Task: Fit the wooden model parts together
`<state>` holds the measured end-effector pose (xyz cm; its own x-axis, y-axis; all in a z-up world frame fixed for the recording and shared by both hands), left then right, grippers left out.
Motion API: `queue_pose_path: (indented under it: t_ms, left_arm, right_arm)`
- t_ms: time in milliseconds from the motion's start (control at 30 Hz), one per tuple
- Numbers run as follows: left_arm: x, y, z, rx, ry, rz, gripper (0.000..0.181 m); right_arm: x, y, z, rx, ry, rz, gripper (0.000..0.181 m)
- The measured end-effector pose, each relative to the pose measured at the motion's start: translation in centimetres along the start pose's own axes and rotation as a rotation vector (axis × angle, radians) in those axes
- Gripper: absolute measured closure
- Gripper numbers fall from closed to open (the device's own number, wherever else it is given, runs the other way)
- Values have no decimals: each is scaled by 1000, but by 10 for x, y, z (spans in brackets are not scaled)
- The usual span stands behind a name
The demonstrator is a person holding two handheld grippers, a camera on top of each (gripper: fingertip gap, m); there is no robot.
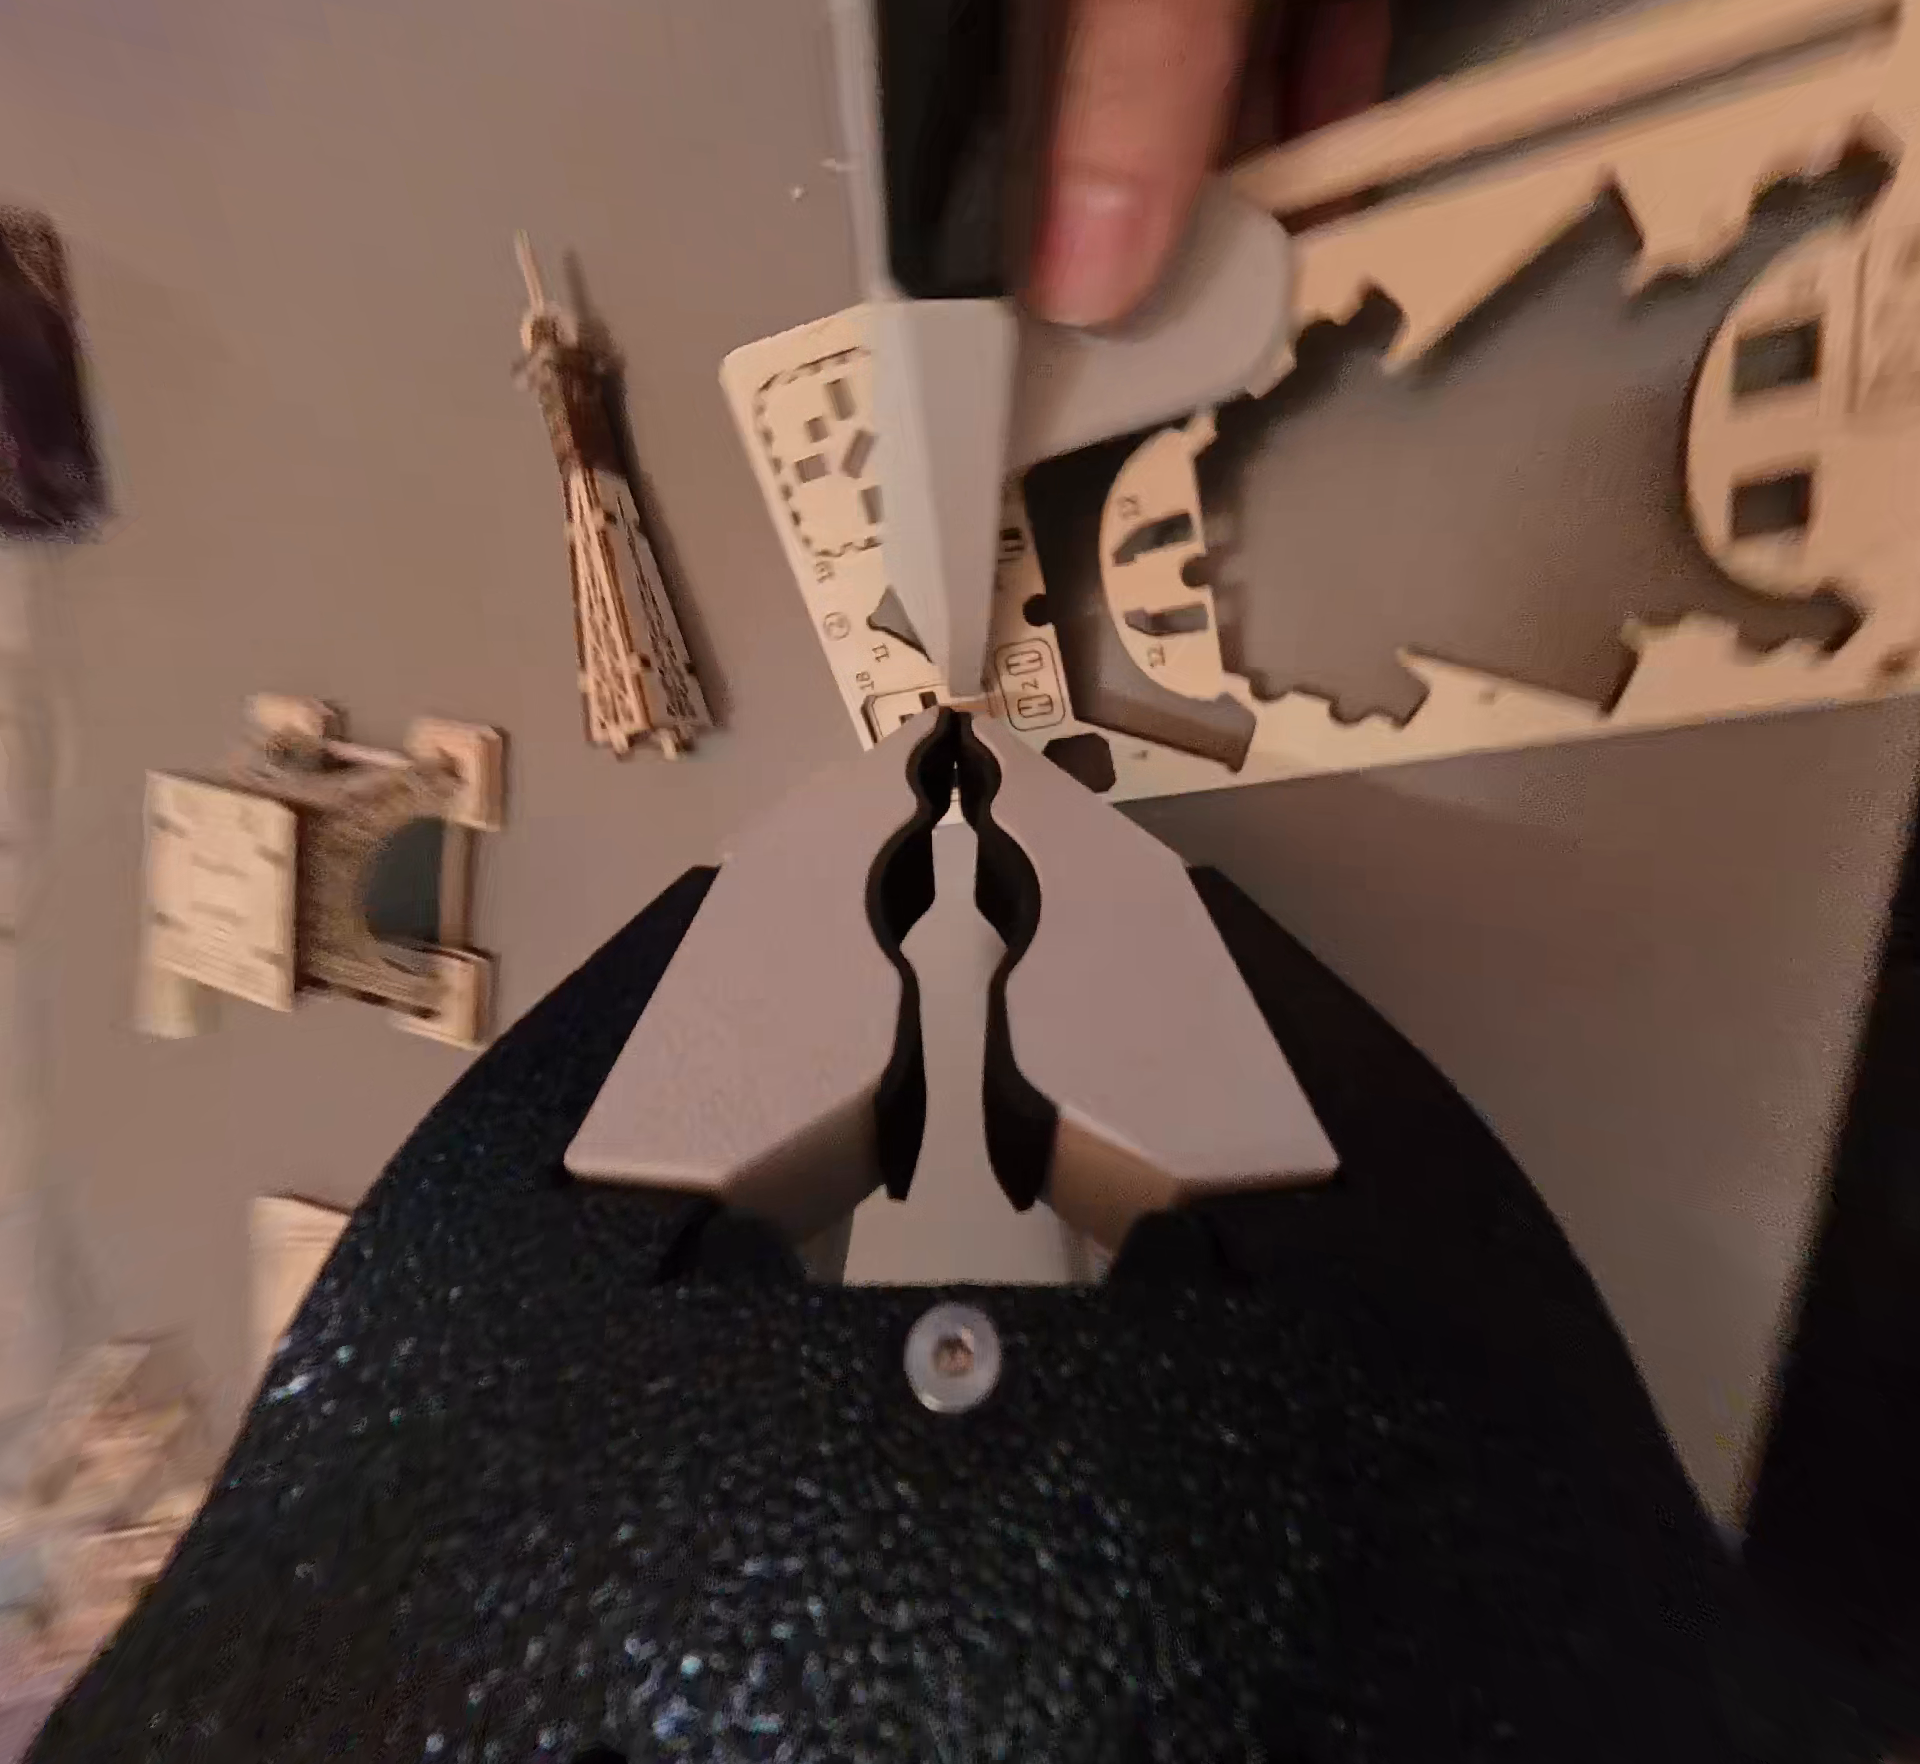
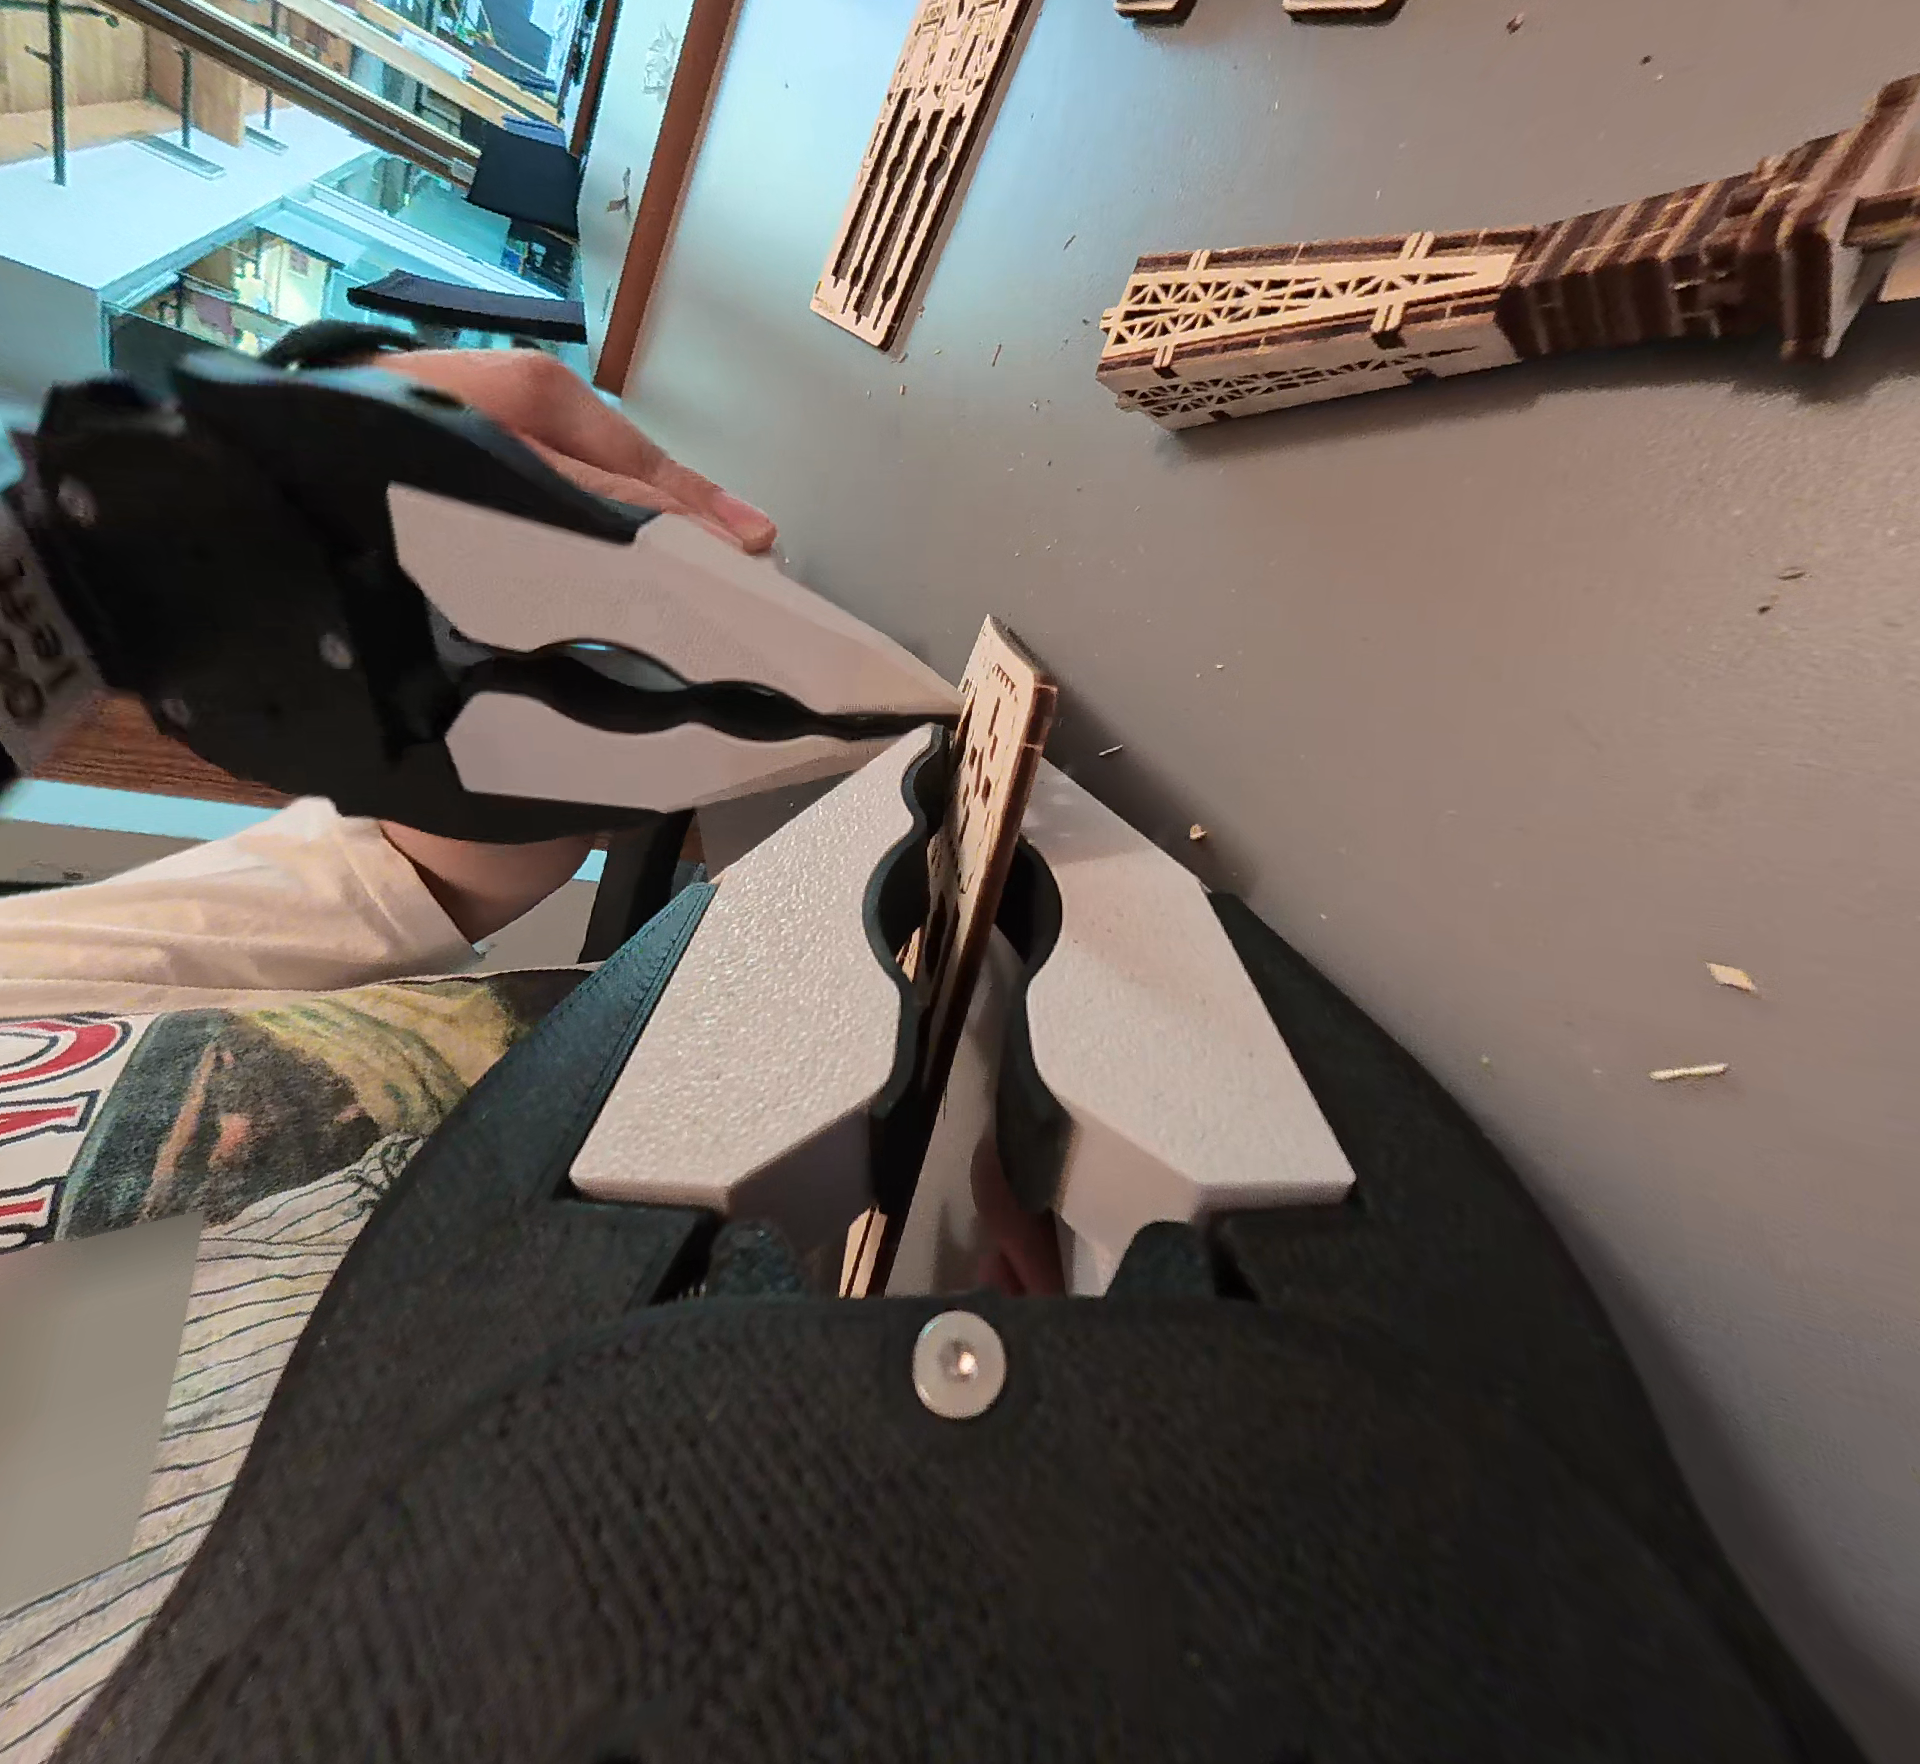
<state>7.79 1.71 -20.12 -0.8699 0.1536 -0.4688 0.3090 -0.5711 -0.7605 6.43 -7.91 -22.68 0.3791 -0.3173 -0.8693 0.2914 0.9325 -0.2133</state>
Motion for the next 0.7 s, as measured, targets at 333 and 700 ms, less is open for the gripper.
queue_pose_path:
  t_ms: [333,700]
  left_arm:
    - [-9,0,-6,39,-216,-128,181]
    - [-8,5,6,-127,-48,-145,181]
  right_arm:
    - [-1,0,0,7,-17,9,178]
    - [1,1,1,-23,7,-23,176]
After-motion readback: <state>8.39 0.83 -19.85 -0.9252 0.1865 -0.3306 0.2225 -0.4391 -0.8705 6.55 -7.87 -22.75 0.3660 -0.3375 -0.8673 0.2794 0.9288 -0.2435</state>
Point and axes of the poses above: each gripper's, where its closed fingertips meet, y out along the fingers, z out of its top, x = y × z across the jaws, the point moved 7 cm from there along -y, back along the fingers, and after that the axes turned 11 degrees about z, right-handed, at the moved point
